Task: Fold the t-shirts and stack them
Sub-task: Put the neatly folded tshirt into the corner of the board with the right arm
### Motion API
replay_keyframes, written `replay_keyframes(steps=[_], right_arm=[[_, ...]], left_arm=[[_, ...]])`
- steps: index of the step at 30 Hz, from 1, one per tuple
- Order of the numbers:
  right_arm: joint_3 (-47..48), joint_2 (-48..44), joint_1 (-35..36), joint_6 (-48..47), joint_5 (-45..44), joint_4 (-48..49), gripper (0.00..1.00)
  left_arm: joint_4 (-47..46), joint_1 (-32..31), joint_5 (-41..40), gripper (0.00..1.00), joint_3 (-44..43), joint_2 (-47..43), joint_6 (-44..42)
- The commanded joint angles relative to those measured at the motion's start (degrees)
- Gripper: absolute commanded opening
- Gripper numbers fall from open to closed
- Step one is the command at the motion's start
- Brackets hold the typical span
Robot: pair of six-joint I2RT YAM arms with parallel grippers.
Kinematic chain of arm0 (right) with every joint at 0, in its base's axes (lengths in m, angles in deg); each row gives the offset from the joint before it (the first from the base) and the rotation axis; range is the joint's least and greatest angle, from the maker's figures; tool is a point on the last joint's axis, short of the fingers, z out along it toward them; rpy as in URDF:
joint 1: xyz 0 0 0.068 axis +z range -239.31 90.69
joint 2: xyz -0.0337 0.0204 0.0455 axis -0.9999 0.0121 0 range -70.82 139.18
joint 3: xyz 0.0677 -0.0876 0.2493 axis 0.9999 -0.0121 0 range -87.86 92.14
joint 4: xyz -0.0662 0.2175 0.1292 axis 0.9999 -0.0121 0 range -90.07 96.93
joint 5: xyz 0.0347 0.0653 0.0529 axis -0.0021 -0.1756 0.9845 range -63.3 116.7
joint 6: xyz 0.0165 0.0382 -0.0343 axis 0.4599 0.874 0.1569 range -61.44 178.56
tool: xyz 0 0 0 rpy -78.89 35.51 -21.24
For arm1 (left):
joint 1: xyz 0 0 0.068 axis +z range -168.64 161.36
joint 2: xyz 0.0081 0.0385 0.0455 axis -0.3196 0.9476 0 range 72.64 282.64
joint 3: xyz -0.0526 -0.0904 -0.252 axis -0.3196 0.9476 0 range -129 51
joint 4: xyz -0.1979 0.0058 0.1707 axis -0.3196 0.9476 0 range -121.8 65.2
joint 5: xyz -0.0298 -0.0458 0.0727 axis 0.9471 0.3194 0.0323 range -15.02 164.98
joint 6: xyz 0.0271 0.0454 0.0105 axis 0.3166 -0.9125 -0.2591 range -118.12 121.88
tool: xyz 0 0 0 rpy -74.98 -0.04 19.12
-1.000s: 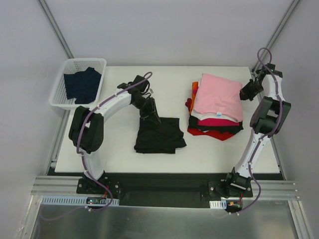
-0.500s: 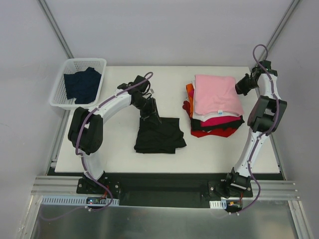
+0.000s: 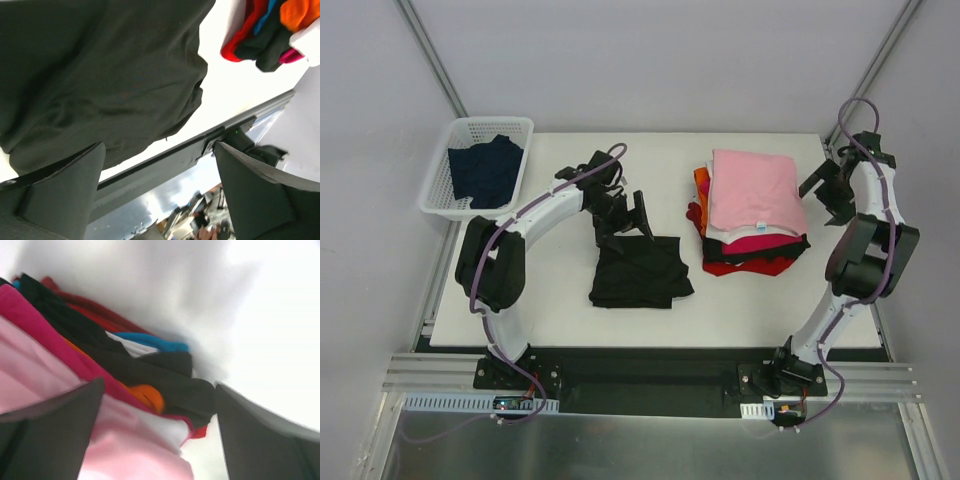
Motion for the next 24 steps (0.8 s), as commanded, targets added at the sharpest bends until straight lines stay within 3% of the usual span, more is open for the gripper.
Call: replay_keyframes(steps=[1, 5, 9, 16, 19, 24], right_arm=[[-7.87, -15.12, -0.87, -3.29, -13.06, 0.73, 1.0], [-14.11, -23.3, -1.49, -1.27, -9.74, 2.85, 0.98], [-19.82, -27.96, 1.31, 0.49, 2.37, 4.87, 0.97], [-24.05, -26.39, 16.25, -1.18, 7.41, 1.45, 0.95], [-23.87, -26.3, 24.58, -0.92, 4.34, -2.5, 0.94], [-26.68, -28.58, 32.43, 0.66, 2.67, -5.05, 0.94]], left_arm=[[0.5, 0.8, -3.48, 0.98, -1.25, -5.95, 0.13], [0.41, 4.4, -3.92, 0.99, 1.3, -8.33, 0.48], [0.41, 7.56, -4.79, 0.99, 5.6, -12.1, -0.13], [-0.9, 10.39, -6.55, 0.99, 16.67, -16.42, -0.4], [-2.74, 10.74, -6.56, 0.99, 20.28, -16.51, 0.13], [-7.93, 10.83, -4.54, 0.99, 25.47, -16.25, 2.85]])
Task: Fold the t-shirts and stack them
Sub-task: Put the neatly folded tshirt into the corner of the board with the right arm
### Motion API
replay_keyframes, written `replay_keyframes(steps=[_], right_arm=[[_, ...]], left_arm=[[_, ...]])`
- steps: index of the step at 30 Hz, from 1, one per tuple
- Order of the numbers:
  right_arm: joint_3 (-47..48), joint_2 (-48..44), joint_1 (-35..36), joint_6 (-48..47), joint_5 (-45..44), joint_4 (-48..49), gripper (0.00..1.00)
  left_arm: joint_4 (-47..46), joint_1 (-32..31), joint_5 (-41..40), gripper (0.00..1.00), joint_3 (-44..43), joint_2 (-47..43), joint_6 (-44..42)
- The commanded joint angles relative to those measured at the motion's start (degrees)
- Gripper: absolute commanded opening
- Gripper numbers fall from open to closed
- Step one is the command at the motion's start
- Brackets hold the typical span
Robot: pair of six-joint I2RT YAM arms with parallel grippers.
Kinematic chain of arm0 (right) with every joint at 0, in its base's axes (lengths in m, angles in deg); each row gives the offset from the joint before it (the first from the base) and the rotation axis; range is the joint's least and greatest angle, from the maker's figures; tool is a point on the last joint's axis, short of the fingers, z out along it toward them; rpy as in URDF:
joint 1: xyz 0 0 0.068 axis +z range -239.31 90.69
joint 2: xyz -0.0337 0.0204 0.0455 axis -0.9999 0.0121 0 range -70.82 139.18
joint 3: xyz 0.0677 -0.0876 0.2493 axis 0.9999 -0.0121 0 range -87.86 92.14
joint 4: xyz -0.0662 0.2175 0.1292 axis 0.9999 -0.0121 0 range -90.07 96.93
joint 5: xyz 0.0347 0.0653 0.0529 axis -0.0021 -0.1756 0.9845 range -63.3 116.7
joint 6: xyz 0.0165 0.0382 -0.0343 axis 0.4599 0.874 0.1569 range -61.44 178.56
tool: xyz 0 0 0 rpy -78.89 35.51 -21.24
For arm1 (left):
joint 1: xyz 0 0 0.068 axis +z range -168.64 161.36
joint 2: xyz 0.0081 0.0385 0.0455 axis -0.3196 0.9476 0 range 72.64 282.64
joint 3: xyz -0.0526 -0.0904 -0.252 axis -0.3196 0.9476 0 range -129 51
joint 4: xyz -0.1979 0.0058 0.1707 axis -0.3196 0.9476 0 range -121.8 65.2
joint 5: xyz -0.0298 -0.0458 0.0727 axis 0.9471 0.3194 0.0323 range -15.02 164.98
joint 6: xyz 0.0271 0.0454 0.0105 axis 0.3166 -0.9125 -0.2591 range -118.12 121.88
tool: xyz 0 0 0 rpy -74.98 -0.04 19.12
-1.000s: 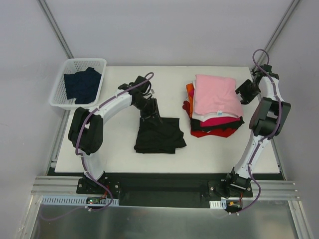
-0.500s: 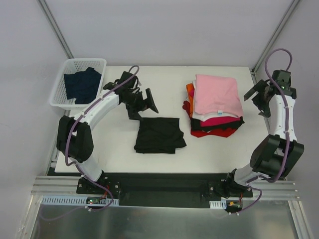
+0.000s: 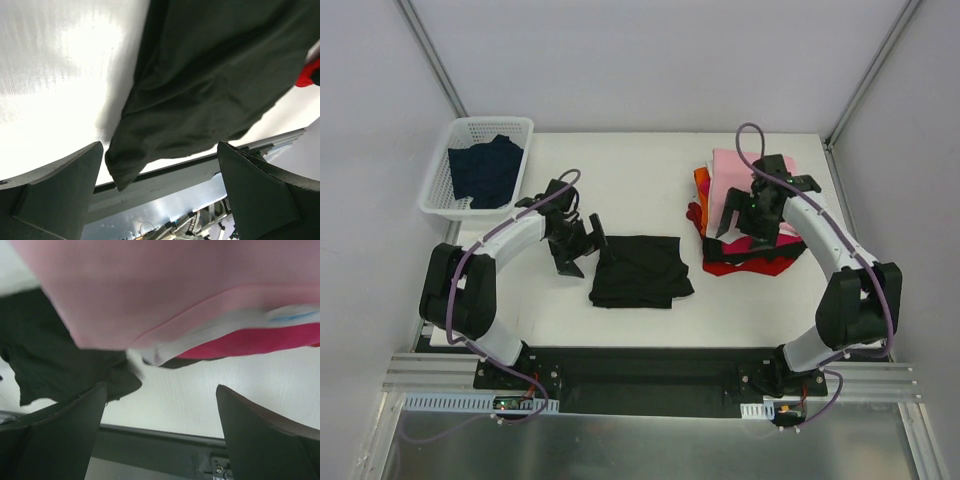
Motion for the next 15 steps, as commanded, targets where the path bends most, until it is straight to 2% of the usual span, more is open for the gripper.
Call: replay_keyframes(steps=[1, 8, 15], right_arm=[[-2.4, -3.34, 6.24, 1.3, -1.44, -4.88, 0.93], [-6.79, -4.05, 11.62, 1.04, -2.5, -7.78, 0.93], [-6.8, -3.17, 15.58, 0.6, -3.99, -9.36, 0.9]], left_arm=[[-5.7, 0.25, 1.41, 0.99, 3.16, -1.49, 2.13], [-7.29, 0.25, 3.34, 0.99, 2.29, 1.67, 1.43], [-7.21, -0.8, 2.28, 0.98, -5.43, 0.09, 1.07]])
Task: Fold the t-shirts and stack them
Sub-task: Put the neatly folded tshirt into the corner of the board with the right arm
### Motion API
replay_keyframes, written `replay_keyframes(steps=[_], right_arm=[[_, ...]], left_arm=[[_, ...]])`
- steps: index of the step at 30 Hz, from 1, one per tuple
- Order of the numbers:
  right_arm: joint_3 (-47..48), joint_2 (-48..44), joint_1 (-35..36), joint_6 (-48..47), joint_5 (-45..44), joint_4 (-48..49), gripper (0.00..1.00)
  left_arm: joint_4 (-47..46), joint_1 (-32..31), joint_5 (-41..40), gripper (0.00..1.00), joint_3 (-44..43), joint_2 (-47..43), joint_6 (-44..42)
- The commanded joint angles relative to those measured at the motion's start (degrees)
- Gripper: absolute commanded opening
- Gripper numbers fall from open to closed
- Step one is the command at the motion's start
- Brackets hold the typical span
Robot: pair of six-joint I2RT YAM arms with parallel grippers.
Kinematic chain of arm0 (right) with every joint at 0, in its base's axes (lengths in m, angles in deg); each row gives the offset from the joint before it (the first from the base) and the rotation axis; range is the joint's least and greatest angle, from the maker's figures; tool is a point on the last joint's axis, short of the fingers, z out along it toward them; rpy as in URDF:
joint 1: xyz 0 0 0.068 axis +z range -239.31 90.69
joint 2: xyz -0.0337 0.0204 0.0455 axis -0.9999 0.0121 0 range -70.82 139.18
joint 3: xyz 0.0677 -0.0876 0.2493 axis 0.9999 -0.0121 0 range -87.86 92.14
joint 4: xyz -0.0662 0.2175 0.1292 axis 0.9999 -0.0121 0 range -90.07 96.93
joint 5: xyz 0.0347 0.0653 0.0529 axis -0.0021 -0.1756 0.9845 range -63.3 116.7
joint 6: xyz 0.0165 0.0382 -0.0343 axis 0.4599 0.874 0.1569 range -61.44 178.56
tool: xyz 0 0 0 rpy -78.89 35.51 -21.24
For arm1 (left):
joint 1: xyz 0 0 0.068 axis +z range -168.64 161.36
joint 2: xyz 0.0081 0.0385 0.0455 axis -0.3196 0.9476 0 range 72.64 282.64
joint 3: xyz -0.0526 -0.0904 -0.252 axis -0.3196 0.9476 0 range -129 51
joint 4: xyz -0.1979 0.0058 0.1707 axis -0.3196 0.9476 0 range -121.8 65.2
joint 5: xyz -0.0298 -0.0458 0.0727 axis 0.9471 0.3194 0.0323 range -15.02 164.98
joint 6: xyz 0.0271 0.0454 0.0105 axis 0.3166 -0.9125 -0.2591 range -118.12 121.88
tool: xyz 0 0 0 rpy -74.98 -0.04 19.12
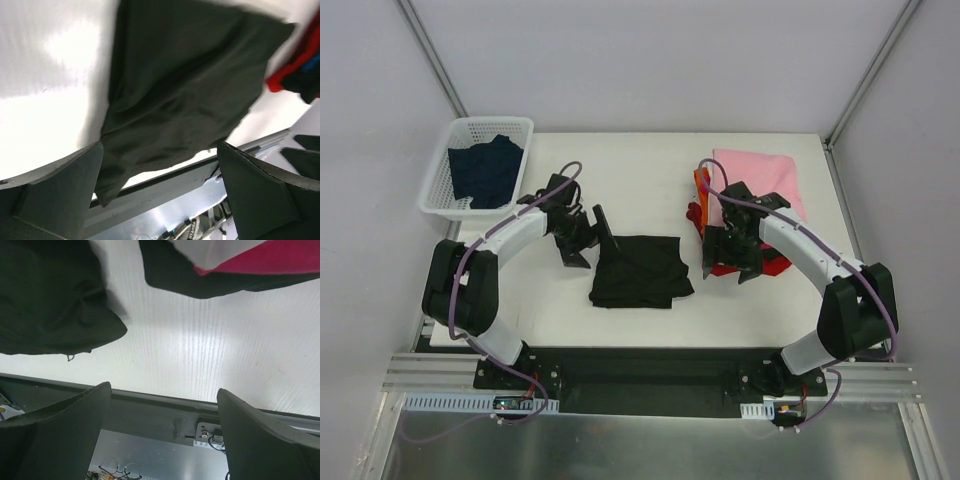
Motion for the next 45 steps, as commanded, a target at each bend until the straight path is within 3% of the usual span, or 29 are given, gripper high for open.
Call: replay_keyframes(steps=[1, 3, 4, 6, 7, 13, 23, 30, 35, 45], right_arm=[[1.66, -0.55, 2.2, -0.23, -1.67, -2.79, 0.9], [3.23, -0.02, 2.82, -0.58, -1.76, -3.4, 0.89], [3.68, 0.16, 3.34, -0.76, -1.94, -3.66, 0.88], [4.82, 0.78, 3.79, -0.85, -2.2, -4.02, 0.82], [5.09, 0.86, 4.05, -0.76, -2.29, -4.02, 0.8], [5.97, 2.53, 5.19, -0.5, -2.12, -4.11, 0.78], [3.95, 1.92, 7.48, 0.82, -2.82, -3.58, 0.77], [2.8, 0.86, 7.66, 0.91, -3.52, -3.49, 0.78], [0.96, 0.52, 8.36, 0.91, -3.35, -1.39, 0.87], [0.52, 1.22, 9.41, 1.0, -2.91, -1.2, 0.84]], left_arm=[[-1.15, -1.85, 2.15, 0.87, -7.74, -0.83, 0.2], [-1.15, -3.7, 3.13, 0.67, -10.98, 0.92, 1.08], [-1.06, -5.8, 3.22, 0.33, -11.87, 1.55, 1.26], [-0.98, -8.18, 2.96, 0.07, -13.37, 3.3, 1.87], [-1.06, -10.28, 3.04, 0.0, -13.73, 4.09, 2.22], [-0.98, -15.83, 5.68, 0.0, -15.05, 11.04, 2.84], [-3.0, -16.1, 3.66, 0.0, -8.11, 15.35, 1.43], [-3.79, -16.1, 2.96, 0.0, -3.19, 12.19, 1.7], [-3.79, -16.1, 2.78, 0.0, 0.94, 9.82, 1.96], [-3.7, -15.84, -0.82, 0.0, 3.15, 7.27, 4.42]])
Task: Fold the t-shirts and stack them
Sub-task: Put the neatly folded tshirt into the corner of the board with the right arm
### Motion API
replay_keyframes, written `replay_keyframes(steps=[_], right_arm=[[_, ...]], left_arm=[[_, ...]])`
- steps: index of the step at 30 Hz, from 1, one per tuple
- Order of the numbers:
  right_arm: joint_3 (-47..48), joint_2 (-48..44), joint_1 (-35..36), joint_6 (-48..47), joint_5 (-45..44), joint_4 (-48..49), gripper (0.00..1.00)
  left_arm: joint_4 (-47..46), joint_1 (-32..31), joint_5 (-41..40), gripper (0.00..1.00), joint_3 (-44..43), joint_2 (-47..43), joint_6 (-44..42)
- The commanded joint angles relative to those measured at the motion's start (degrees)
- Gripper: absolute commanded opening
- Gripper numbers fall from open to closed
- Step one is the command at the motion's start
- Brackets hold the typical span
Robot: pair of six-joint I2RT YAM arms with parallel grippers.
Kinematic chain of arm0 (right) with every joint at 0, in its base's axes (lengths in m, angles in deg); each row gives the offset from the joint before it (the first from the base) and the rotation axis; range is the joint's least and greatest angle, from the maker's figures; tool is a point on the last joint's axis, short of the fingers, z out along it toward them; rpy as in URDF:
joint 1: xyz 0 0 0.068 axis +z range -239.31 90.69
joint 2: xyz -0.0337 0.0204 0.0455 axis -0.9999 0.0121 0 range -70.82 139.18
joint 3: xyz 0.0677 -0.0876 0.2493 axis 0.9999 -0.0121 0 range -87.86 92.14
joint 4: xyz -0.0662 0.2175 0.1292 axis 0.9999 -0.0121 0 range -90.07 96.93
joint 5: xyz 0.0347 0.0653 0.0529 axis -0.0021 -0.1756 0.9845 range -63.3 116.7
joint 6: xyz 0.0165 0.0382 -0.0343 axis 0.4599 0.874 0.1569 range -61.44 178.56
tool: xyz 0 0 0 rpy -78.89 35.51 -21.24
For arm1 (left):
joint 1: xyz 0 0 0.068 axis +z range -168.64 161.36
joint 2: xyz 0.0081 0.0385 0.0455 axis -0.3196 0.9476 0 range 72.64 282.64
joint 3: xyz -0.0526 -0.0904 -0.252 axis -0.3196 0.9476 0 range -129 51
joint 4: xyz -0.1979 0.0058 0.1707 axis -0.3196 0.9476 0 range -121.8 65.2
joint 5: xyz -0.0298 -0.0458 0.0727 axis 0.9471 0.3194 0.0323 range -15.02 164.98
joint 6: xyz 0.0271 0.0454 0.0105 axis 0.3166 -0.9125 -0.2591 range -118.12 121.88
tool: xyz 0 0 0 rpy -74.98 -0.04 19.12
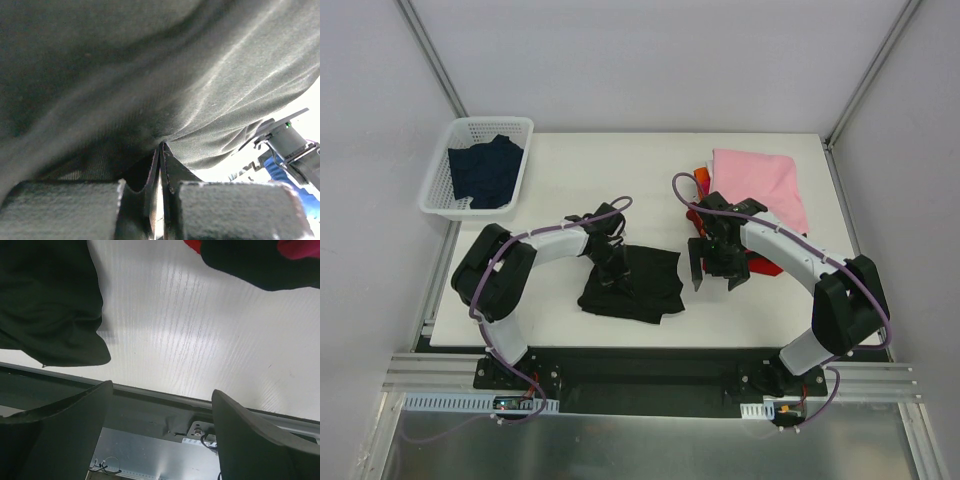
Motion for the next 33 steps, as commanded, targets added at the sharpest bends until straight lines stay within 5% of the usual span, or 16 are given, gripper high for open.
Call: replay_keyframes(steps=[1, 33], right_arm=[[0.5, -1.73, 0.37, 0.21, -0.46, -0.75, 0.84], [-0.38, -2.35, 0.37, -1.2, -3.89, -3.3, 0.84]], left_arm=[[2.11, 0.29, -5.04, 0.0, 1.07, -2.24, 1.82], [12.92, 4.6, -21.47, 0.0, 0.54, -6.19, 11.75]])
